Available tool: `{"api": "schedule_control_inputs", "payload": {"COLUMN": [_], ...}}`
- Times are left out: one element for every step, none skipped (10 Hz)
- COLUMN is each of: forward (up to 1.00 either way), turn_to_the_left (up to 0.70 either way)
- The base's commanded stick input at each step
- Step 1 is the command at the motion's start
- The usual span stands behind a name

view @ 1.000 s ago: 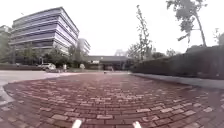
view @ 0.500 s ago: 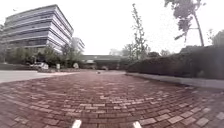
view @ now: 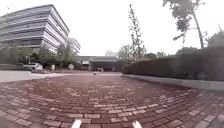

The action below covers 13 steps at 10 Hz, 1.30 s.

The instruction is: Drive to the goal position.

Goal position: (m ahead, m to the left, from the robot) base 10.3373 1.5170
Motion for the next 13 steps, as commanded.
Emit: {"api": "schedule_control_inputs", "payload": {"forward": [0.7,0.7,0.7,0.7,0.7,0.7,0.7,0.7,0.7,0.7,0.7,0.7,0.7], "turn_to_the_left": [0.0,0.0,0.0,0.0,0.0,0.0,0.04,0.11,0.14,0.14,0.14,0.14,0.14]}}
